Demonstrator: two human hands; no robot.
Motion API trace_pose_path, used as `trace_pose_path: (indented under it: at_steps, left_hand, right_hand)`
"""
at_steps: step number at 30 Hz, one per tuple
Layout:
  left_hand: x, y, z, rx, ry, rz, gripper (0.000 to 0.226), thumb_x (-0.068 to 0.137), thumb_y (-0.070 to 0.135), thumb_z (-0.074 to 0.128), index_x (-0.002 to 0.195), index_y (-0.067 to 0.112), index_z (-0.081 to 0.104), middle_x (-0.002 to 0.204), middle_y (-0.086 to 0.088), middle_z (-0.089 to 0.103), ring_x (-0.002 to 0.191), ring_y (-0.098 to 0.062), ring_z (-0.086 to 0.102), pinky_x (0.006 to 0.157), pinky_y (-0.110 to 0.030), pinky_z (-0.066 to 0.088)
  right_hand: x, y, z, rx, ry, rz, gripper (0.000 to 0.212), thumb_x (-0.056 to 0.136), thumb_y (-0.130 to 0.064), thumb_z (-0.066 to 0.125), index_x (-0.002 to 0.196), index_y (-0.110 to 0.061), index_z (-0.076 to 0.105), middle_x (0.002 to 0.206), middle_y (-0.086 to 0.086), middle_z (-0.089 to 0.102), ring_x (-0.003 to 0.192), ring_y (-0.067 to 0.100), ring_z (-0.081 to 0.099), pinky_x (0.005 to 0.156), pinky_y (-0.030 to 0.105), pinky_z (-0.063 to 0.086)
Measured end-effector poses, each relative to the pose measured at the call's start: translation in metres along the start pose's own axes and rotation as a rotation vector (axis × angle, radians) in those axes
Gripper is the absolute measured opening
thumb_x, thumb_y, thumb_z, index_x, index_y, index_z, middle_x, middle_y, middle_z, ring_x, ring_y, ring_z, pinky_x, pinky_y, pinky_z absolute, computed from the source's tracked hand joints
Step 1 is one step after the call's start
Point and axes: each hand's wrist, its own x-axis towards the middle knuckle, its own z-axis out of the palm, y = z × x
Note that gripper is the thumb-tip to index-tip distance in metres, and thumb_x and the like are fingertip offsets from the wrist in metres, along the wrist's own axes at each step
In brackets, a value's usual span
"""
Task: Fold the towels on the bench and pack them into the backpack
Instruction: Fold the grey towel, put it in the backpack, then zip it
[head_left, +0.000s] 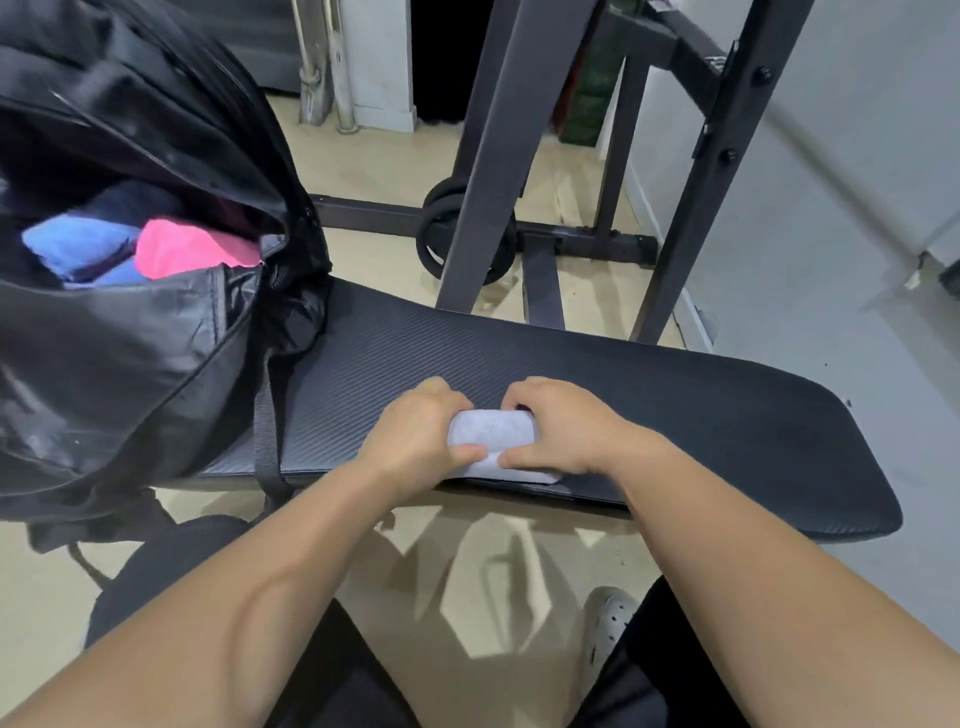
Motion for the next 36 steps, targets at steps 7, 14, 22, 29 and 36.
trace_pose_path:
  at_steps: [7, 14, 22, 29, 36]
  left_hand:
    - [-0.024, -0.053, -0.072, 0.157, 0.451, 0.054, 0.064, 0.075, 0.053, 0.070, 0.126, 0.016, 0.063, 0.124, -0.006, 0.061, 0.117, -0.029, 0.056, 0.100, -0.045, 0.044]
    - [-0.056, -0.105, -0.153, 0.332, 0.884, -0.164, 0.050, 0.086, 0.040, 0.060, 0.123, 0.007, 0.061, 0.131, -0.015, 0.059, 0.127, -0.041, 0.047, 0.105, -0.053, 0.036]
    - [-0.082, -0.142, -0.140, 0.447, 0.602, -0.386, 0.058, 0.083, 0.035, 0.073, 0.131, 0.007, 0.056, 0.114, -0.015, 0.060, 0.119, -0.039, 0.049, 0.104, -0.066, 0.035]
    - [-0.087, -0.141, -0.125, 0.449, 0.610, -0.303, 0.036, 0.064, 0.014, 0.085, 0.091, 0.012, 0.060, 0.085, -0.005, 0.050, 0.091, -0.033, 0.051, 0.097, -0.069, 0.041]
    - [-0.066, -0.101, -0.113, 0.582, 0.599, -0.169, 0.034, 0.060, 0.006, 0.080, 0.075, 0.018, 0.052, 0.076, -0.002, 0.048, 0.079, -0.028, 0.051, 0.114, -0.067, 0.019]
  right_hand:
    - [0.041, -0.068, -0.009, 0.191, 0.199, -0.042, 0.037, 0.080, -0.045, 0.075, 0.112, -0.033, 0.059, 0.103, -0.010, 0.066, 0.095, 0.016, 0.058, 0.082, 0.038, 0.050]
    - [0.103, -0.150, -0.071, 0.259, 0.407, -0.256, 0.039, 0.076, -0.046, 0.079, 0.110, -0.029, 0.068, 0.126, -0.004, 0.050, 0.119, 0.013, 0.049, 0.103, 0.036, 0.044]
    - [0.175, -0.252, -0.097, 0.258, 0.312, -0.290, 0.027, 0.076, -0.048, 0.080, 0.100, -0.039, 0.073, 0.168, 0.011, -0.014, 0.156, 0.032, -0.003, 0.121, 0.044, 0.024]
    - [0.220, -0.264, -0.099, 0.210, 0.519, -0.263, 0.025, 0.089, -0.037, 0.069, 0.098, -0.016, 0.059, 0.135, 0.003, 0.038, 0.101, 0.028, 0.056, 0.090, 0.041, 0.048]
    - [0.203, -0.218, -0.128, 0.164, 0.624, -0.170, 0.028, 0.095, -0.034, 0.063, 0.097, -0.006, 0.058, 0.108, 0.002, 0.036, 0.077, 0.024, 0.049, 0.070, 0.036, 0.042]
